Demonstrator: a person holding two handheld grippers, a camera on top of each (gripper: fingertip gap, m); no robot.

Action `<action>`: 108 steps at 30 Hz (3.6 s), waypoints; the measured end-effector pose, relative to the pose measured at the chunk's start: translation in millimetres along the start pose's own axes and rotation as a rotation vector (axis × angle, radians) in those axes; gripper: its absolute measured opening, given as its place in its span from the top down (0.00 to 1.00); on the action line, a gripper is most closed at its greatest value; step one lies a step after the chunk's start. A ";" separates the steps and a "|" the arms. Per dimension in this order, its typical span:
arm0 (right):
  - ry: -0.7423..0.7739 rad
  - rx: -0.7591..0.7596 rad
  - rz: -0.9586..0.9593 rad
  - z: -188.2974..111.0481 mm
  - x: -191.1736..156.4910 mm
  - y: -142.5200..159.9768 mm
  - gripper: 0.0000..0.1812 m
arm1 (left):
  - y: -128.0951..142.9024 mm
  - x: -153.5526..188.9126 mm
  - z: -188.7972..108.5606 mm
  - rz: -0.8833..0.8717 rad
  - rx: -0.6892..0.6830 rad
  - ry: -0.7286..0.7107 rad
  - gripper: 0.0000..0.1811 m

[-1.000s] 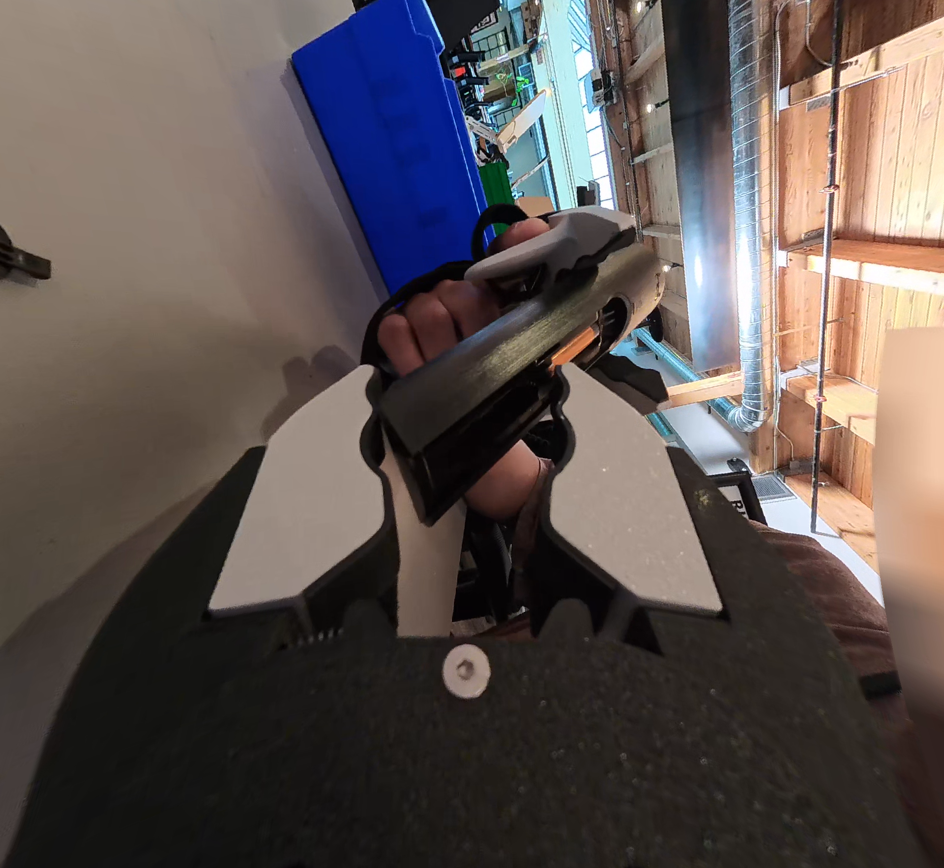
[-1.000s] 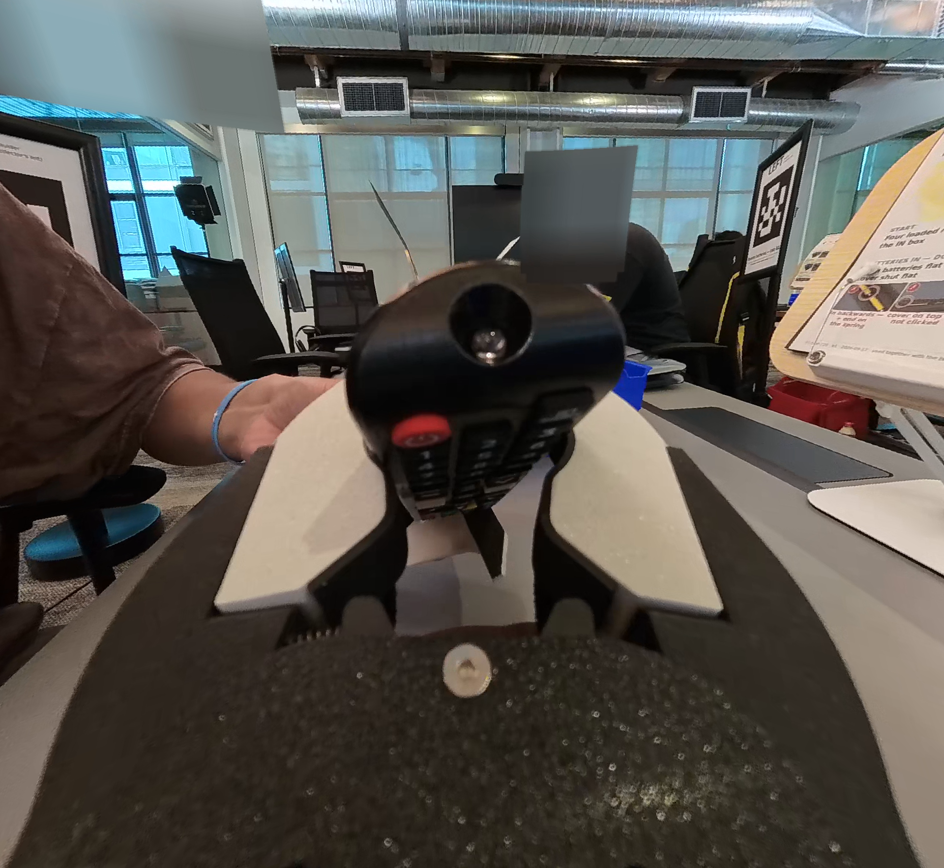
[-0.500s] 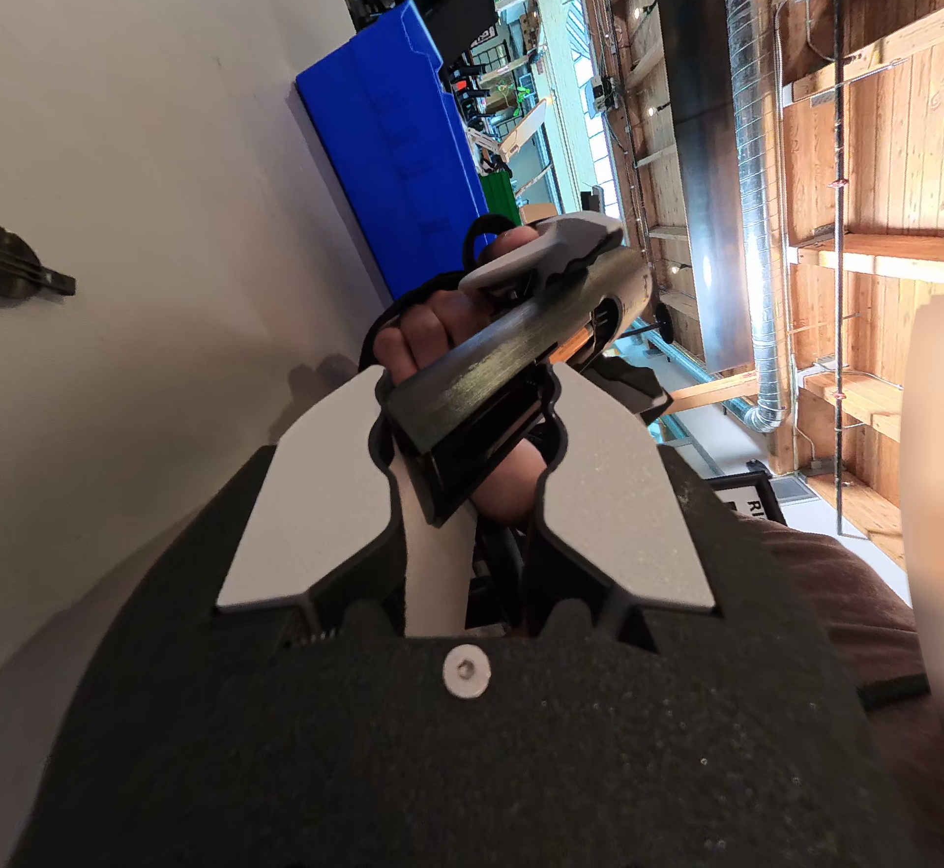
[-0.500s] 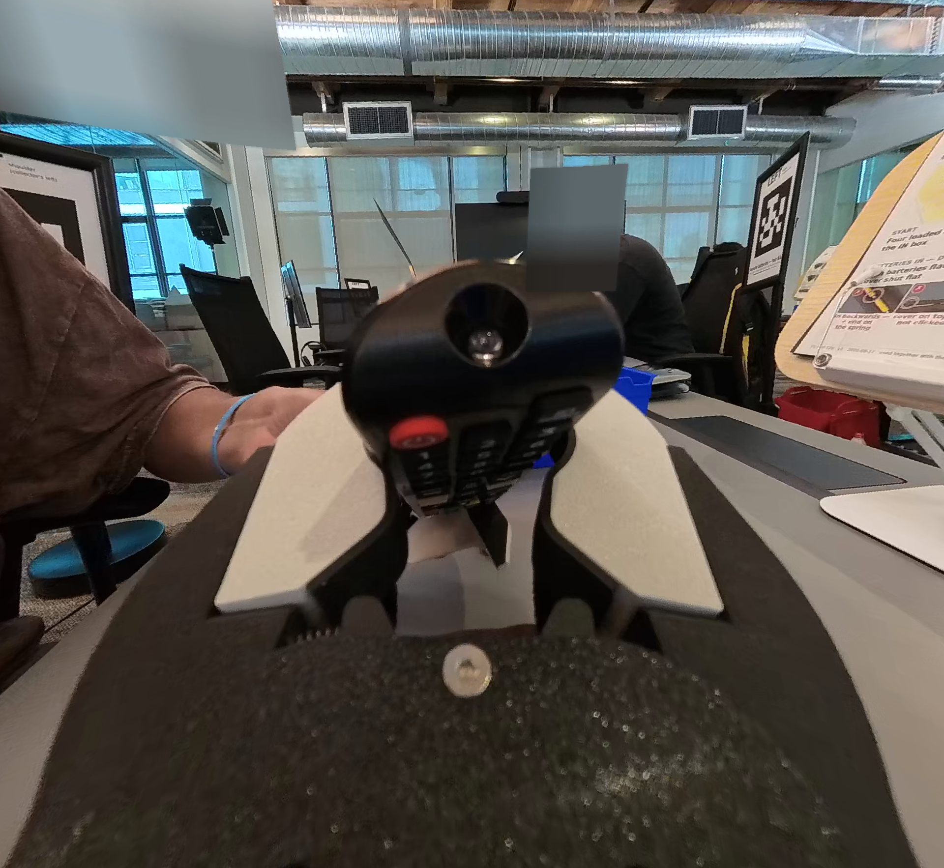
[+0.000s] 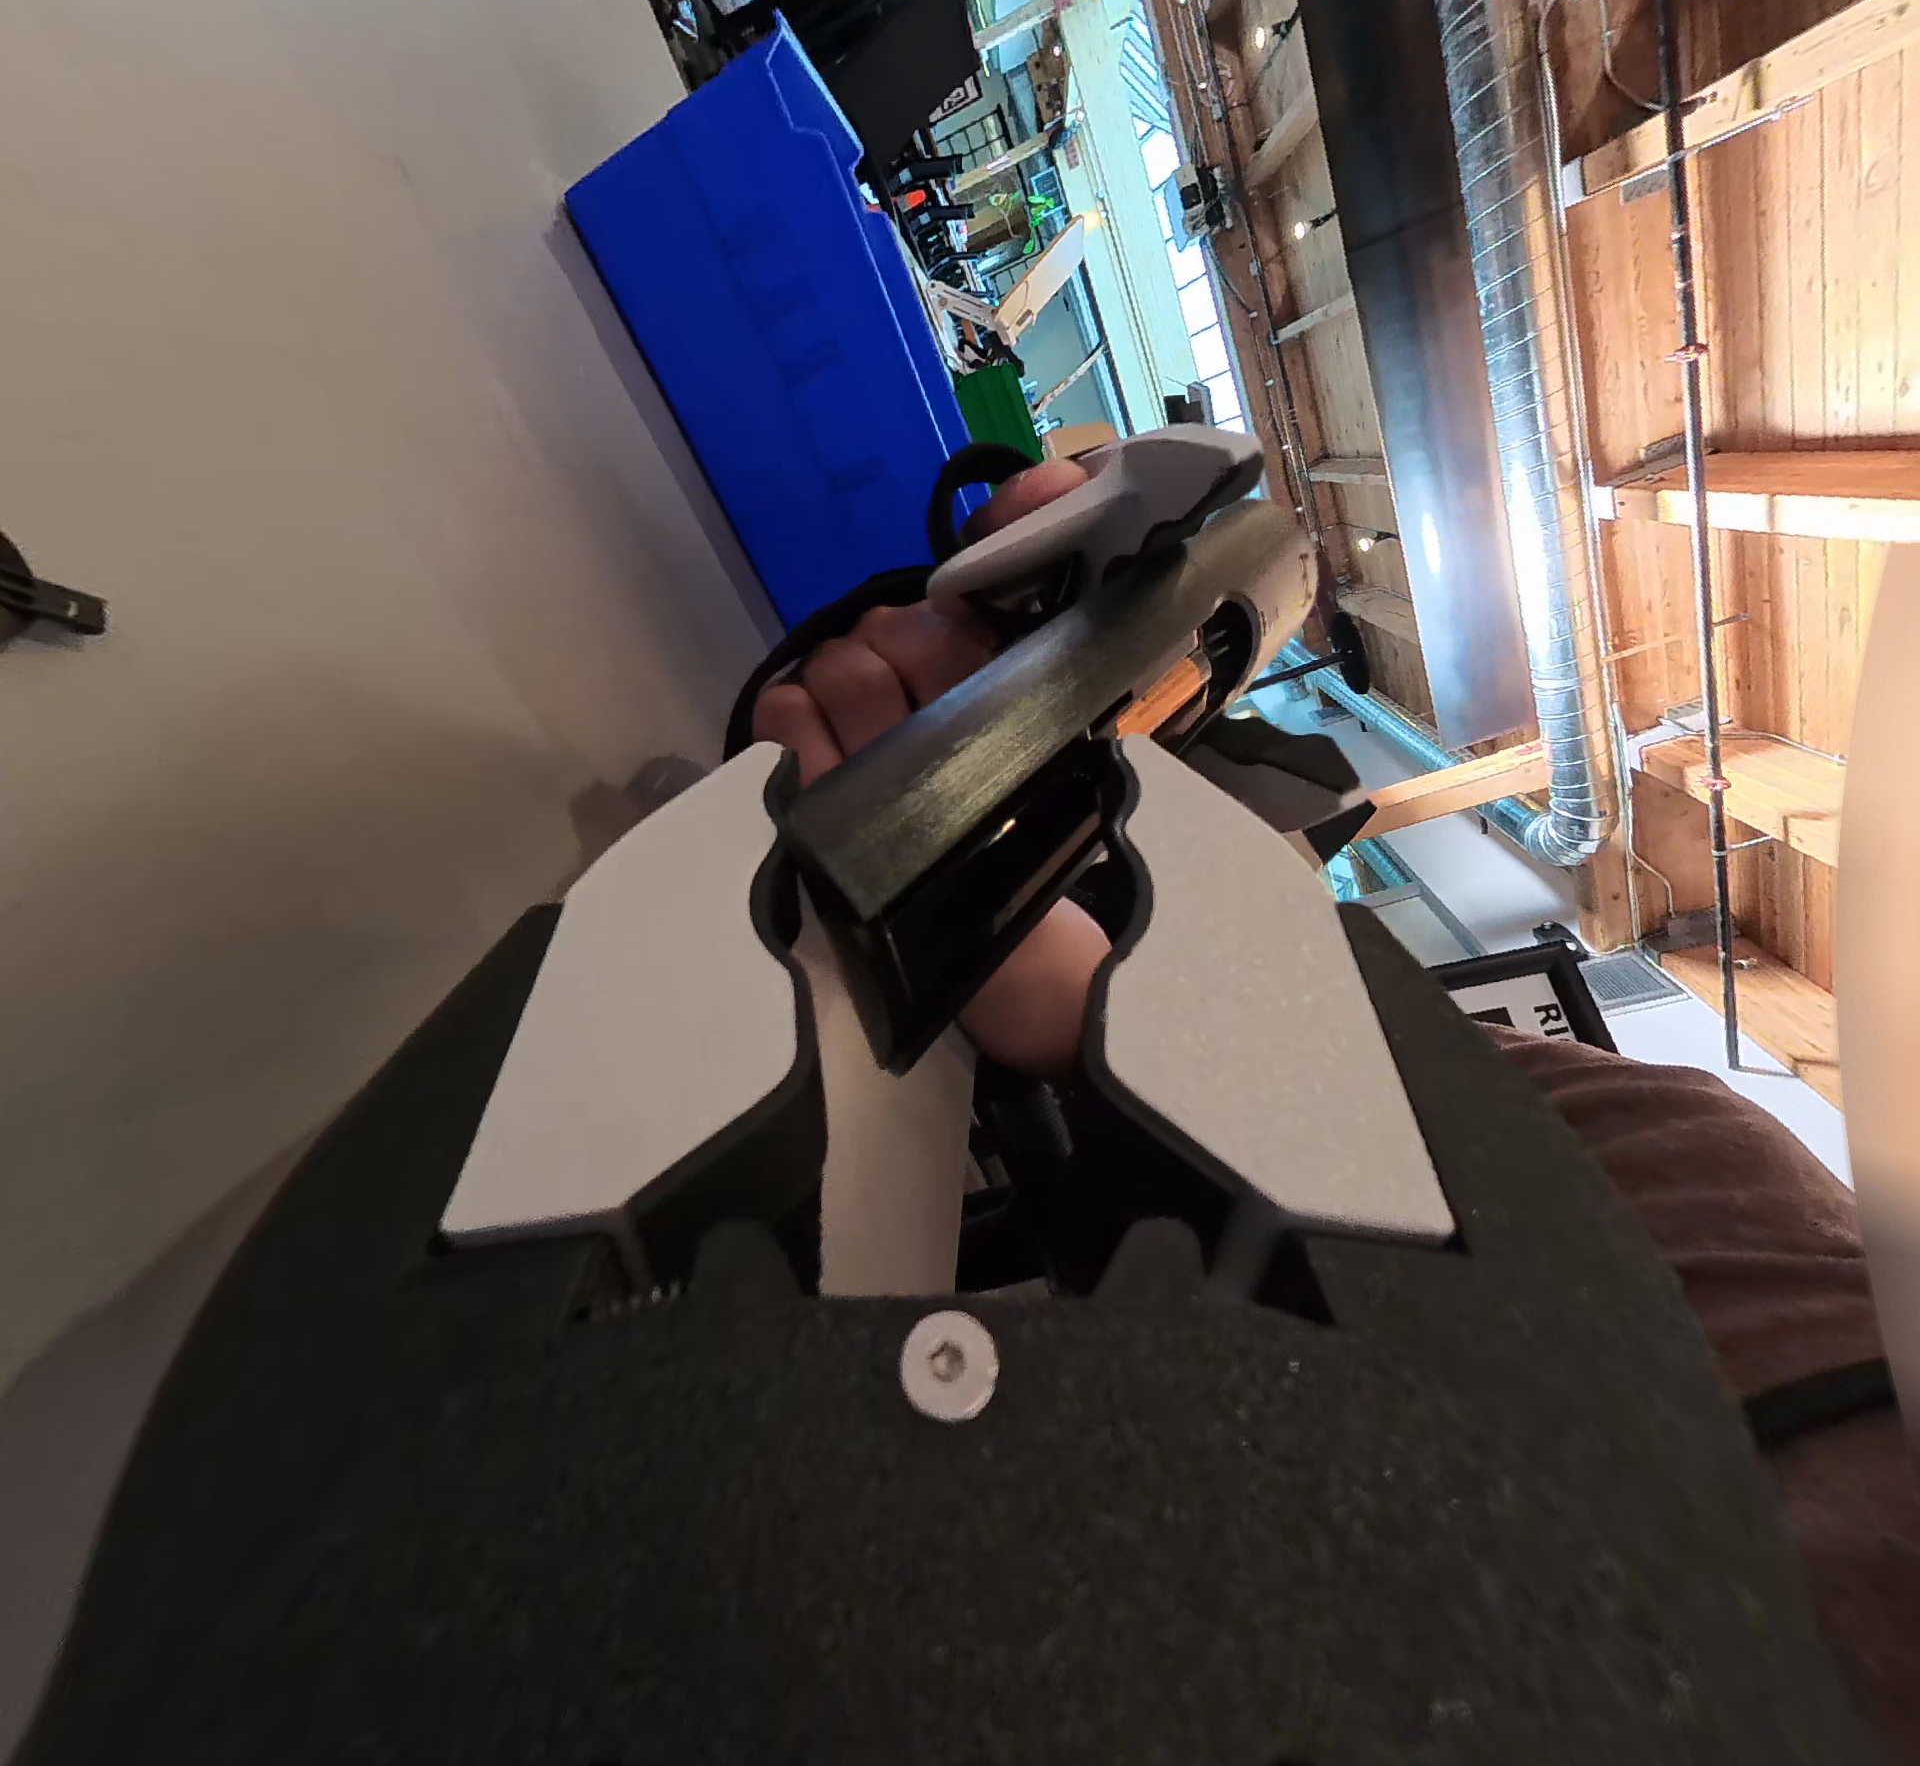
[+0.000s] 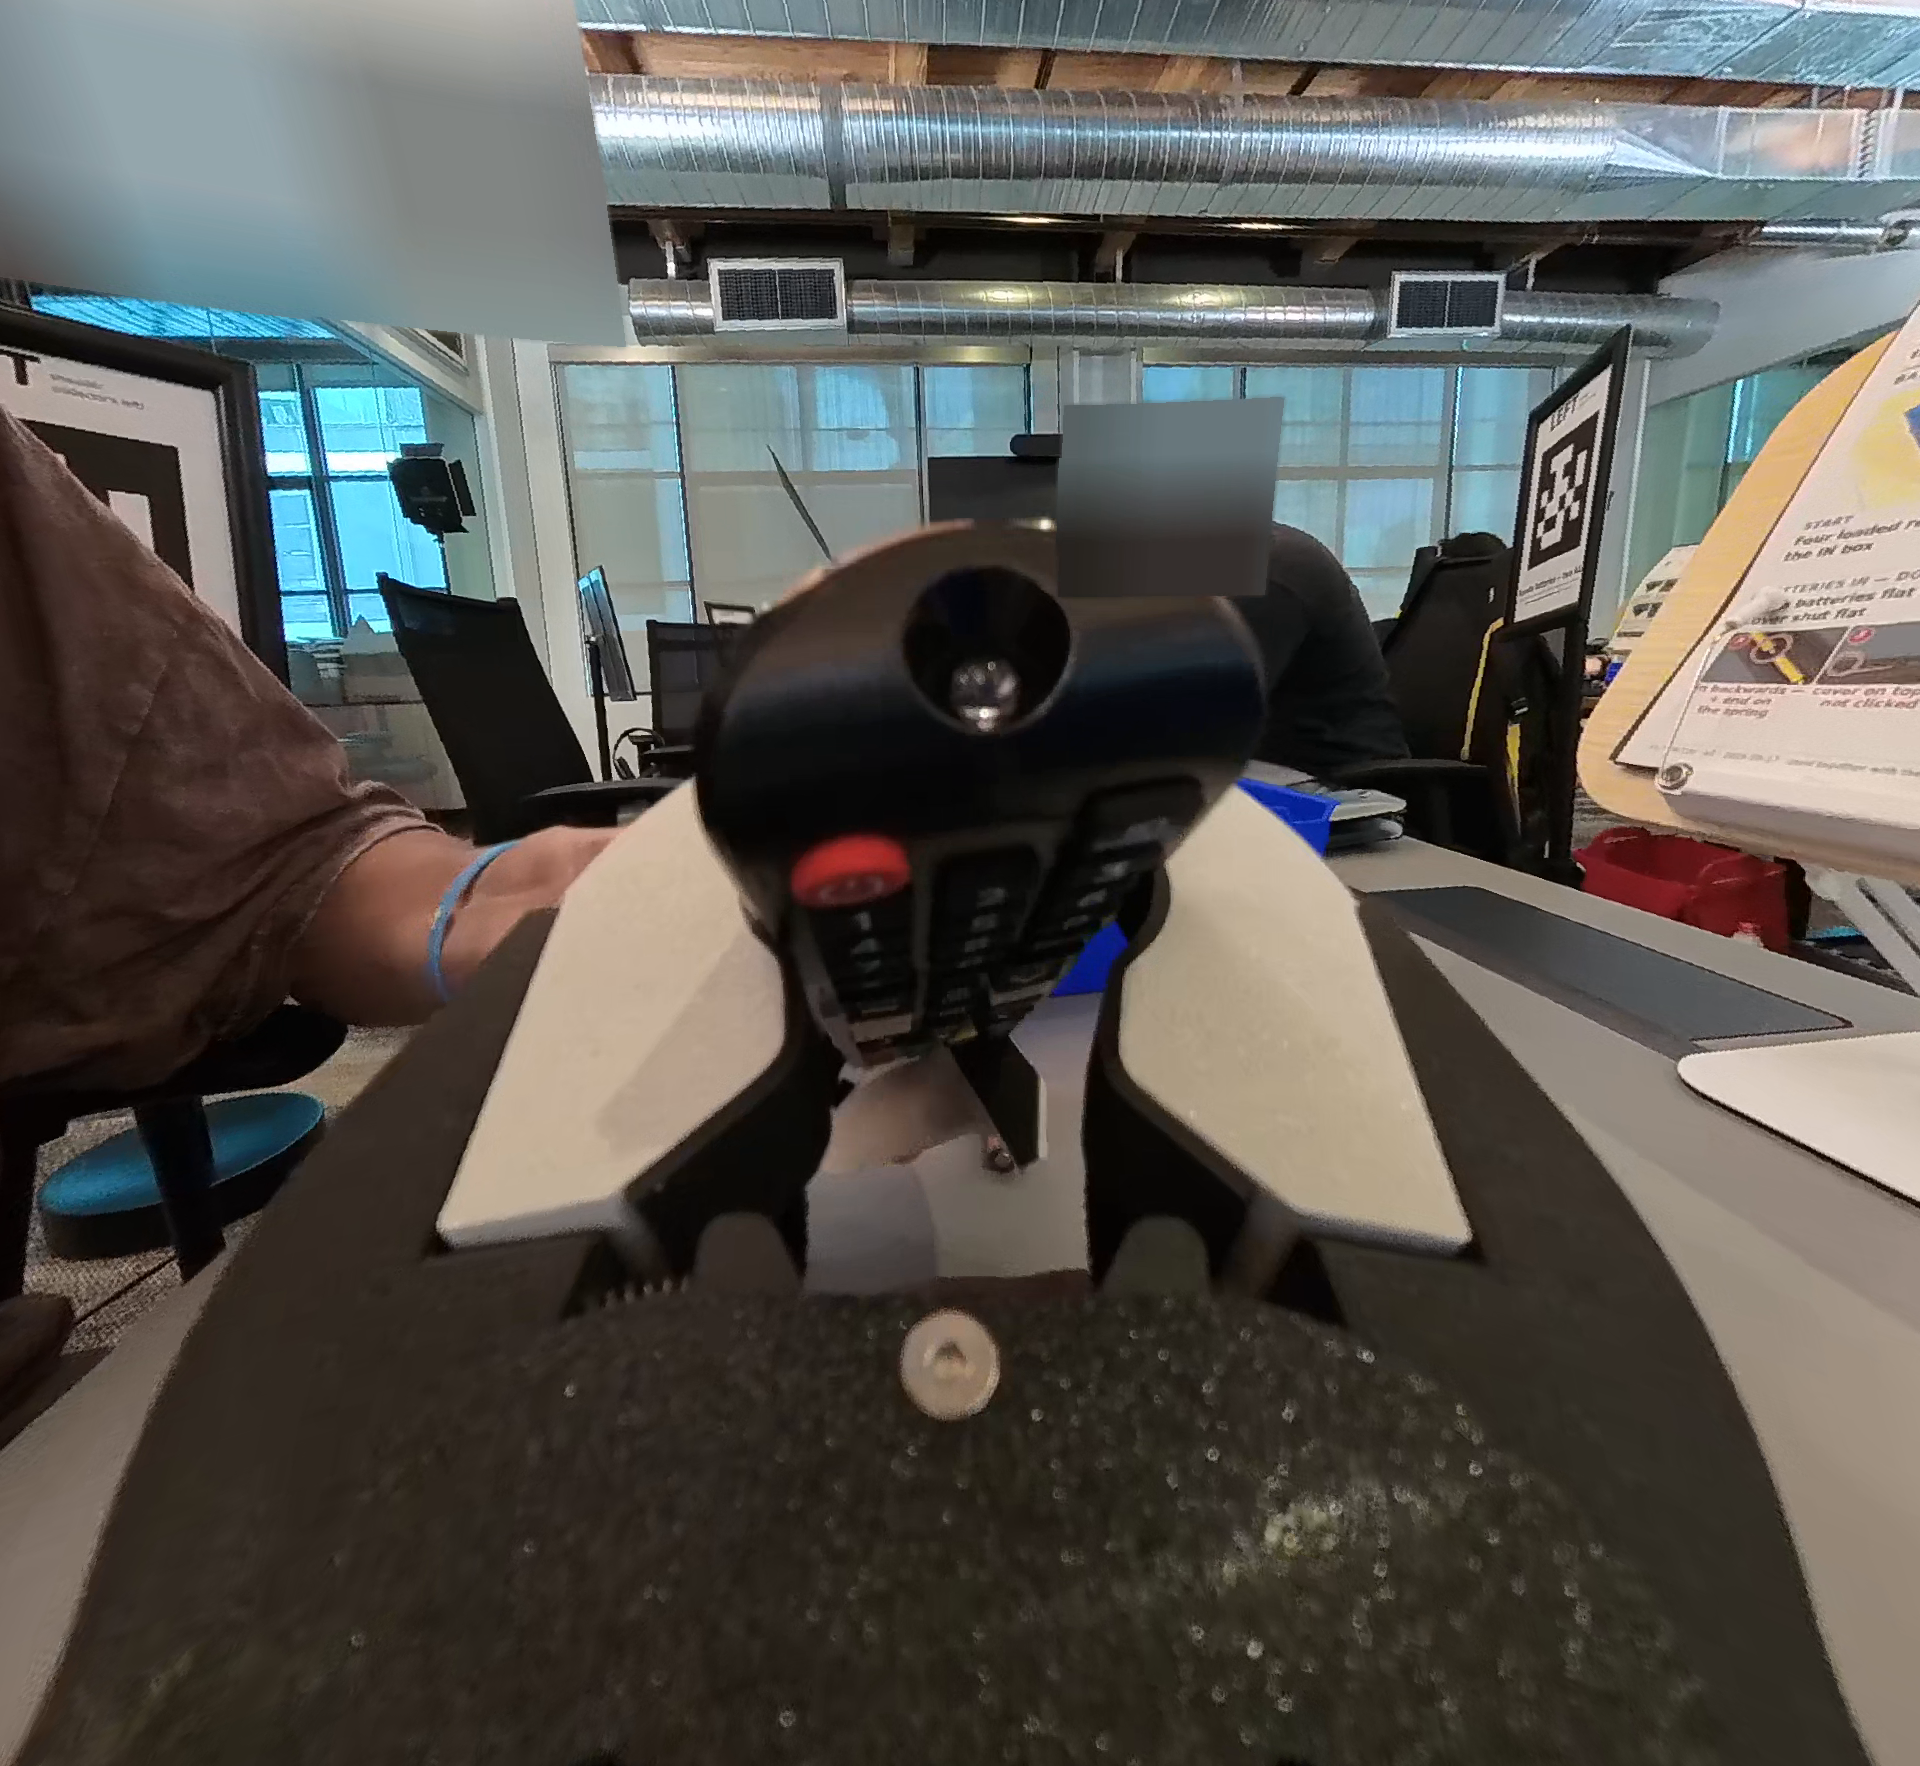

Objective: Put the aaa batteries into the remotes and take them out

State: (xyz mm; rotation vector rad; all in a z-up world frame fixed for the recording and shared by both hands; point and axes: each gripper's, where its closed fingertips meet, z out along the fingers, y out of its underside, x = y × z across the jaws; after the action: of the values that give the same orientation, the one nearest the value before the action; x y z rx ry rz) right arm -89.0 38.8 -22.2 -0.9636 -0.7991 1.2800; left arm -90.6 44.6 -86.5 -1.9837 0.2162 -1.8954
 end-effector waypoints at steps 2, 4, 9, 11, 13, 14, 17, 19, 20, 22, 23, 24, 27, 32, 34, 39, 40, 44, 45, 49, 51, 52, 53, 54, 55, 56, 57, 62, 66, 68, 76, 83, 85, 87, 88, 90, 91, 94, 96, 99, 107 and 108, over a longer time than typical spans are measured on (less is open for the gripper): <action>-0.009 -0.002 0.010 -0.4 -1.0 -1.2 0.67 | 1.5 1.9 0.9 0.009 -0.010 0.021 0.69; -0.029 0.009 0.037 -0.2 -3.4 -3.3 0.67 | 3.1 3.4 0.2 0.038 -0.023 0.020 0.66; -0.028 0.032 0.056 -6.5 2.2 -13.9 0.67 | -12.6 6.9 -23.3 0.167 -0.030 -0.002 0.65; -0.031 0.017 0.052 -8.4 4.2 -14.0 0.67 | -25.4 13.6 -33.0 0.323 -0.043 -0.029 0.67; -0.050 0.005 0.076 -8.5 3.4 -13.2 0.67 | -25.9 28.0 -33.1 0.501 -0.126 -0.024 0.69; -0.054 0.003 0.079 -8.2 2.8 -12.5 0.67 | -23.5 32.5 -30.0 0.603 -0.174 -0.049 0.71; -0.063 -0.019 0.075 -6.1 -0.2 -7.4 0.67 | -11.7 35.8 -16.3 0.902 -0.314 -0.170 0.76; -0.066 -0.014 0.079 -5.7 -1.2 -7.8 0.67 | -8.0 26.7 -11.5 0.935 -0.362 -0.231 0.76; -0.063 -0.010 0.074 -5.8 -1.1 -8.7 0.67 | -5.1 24.7 -10.9 0.876 -0.374 -0.207 0.76; -0.059 -0.007 0.064 -5.8 -1.3 -9.6 0.67 | -9.4 17.9 -12.2 0.689 -0.328 -0.172 0.68; -0.052 -0.007 0.053 -5.7 -0.8 -9.5 0.67 | -11.7 14.7 -13.4 0.582 -0.289 -0.149 0.64; -0.035 -0.008 0.031 -6.0 0.7 -9.8 0.67 | -13.5 8.4 -15.5 0.473 -0.250 -0.143 0.64; 0.013 -0.008 -0.033 -8.0 6.2 -12.4 0.67 | -10.3 -10.6 -20.7 0.209 -0.122 -0.111 0.61; 0.029 -0.055 -0.091 -5.6 5.3 -3.6 0.67 | 4.9 -13.2 -6.0 -0.003 -0.052 -0.044 0.52; 0.026 -0.072 -0.101 -4.1 3.5 0.7 0.67 | 6.8 -13.6 -0.6 0.004 -0.058 -0.077 0.52; -0.027 -0.061 -0.029 -3.0 -2.4 -0.3 0.67 | -11.9 -10.5 -12.9 0.440 -0.177 -0.217 0.58; -0.039 -0.056 -0.012 -2.9 -3.7 -0.9 0.67 | -13.2 -9.4 -14.9 0.542 -0.231 -0.236 0.60; -0.079 -0.043 0.042 -2.2 -7.7 -1.5 0.67 | -2.6 16.5 -6.4 0.661 -0.429 -0.097 0.67; -0.089 -0.043 0.051 -2.2 -9.0 -1.5 0.67 | 0.2 15.5 -4.1 0.680 -0.482 -0.099 0.66; -0.103 -0.042 0.065 -2.3 -10.4 -2.3 0.67 | 14.1 18.1 4.7 0.631 -0.624 -0.017 0.76; -0.098 -0.040 0.068 -3.0 -8.5 -2.3 0.67 | 12.6 21.2 8.2 0.578 -0.608 0.027 0.80; -0.105 -0.035 0.078 -3.5 -8.7 -3.1 0.67 | 11.3 23.1 8.6 0.550 -0.597 0.053 0.82; -0.108 -0.022 0.090 -3.7 -8.6 -5.2 0.67 | 10.0 25.3 8.4 0.520 -0.584 0.083 0.83; -0.110 -0.014 0.099 -4.0 -8.4 -6.5 0.67 | 9.1 26.7 8.0 0.489 -0.572 0.107 0.83; -0.109 -0.012 0.102 -4.1 -8.1 -6.8 0.67 | 8.2 26.3 8.0 0.474 -0.561 0.118 0.84; -0.106 -0.019 0.098 -4.1 -7.6 -5.6 0.67 | 8.8 24.5 7.8 0.475 -0.557 0.119 0.83; -0.105 -0.024 0.096 -4.0 -7.6 -4.4 0.67 | 9.8 22.8 7.8 0.479 -0.557 0.116 0.83; -0.111 -0.035 0.092 -2.6 -9.6 -1.2 0.67 | 13.7 18.1 7.0 0.472 -0.574 0.111 0.83; -0.141 -0.022 0.133 -1.4 -13.6 -0.9 0.67 | 19.2 19.4 5.1 0.423 -0.598 0.166 0.83; -0.155 -0.004 0.161 -1.1 -14.8 -2.6 0.67 | 20.3 22.3 4.8 0.410 -0.591 0.201 0.84; -0.194 0.014 0.212 -1.4 -19.3 -4.0 0.68 | 25.6 21.9 4.1 0.447 -0.597 0.219 0.86; -0.218 0.025 0.221 -1.5 -22.8 -4.8 0.68 | 29.1 18.3 6.9 0.542 -0.590 0.143 0.87; -0.226 0.027 0.237 -1.3 -23.8 -4.8 0.67 | 30.1 17.8 6.9 0.552 -0.589 0.141 0.87; -0.231 0.046 0.259 -1.8 -22.9 -7.1 0.68 | 30.1 20.0 7.0 0.565 -0.579 0.150 0.87; -0.234 0.059 0.275 -1.8 -22.6 -8.7 0.67 | 29.5 21.0 7.2 0.571 -0.571 0.149 0.87; -0.234 0.074 0.298 -2.1 -21.3 -10.8 0.67 | 28.0 23.5 6.5 0.551 -0.563 0.161 0.86; -0.222 0.081 0.294 -2.0 -19.6 -11.4 0.67 | 25.3 24.8 6.6 0.548 -0.537 0.169 0.86; -0.214 0.103 0.327 -2.8 -15.9 -13.5 0.68 | 23.2 26.4 7.5 0.506 -0.490 0.184 0.86; -0.205 0.109 0.314 -2.9 -15.6 -14.3 0.67 | 20.7 24.4 8.2 0.454 -0.448 0.171 0.76; -0.171 0.121 0.282 -5.5 -10.2 -19.0 0.67 | 12.3 22.4 5.9 0.271 -0.330 0.184 0.69; -0.074 0.092 0.142 -11.2 2.1 -24.2 0.67 | 9.7 -4.0 -0.5 -0.018 0.029 0.067 0.60; -0.076 0.078 0.126 -9.8 0.2 -22.2 0.67 | 10.4 -3.7 1.7 -0.041 0.040 0.055 0.59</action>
State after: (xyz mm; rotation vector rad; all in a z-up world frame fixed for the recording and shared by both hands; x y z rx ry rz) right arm -71.1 37.1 -5.8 -0.9185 -0.7504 1.4543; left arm -87.6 36.8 -93.8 -1.9251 0.1527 -1.9662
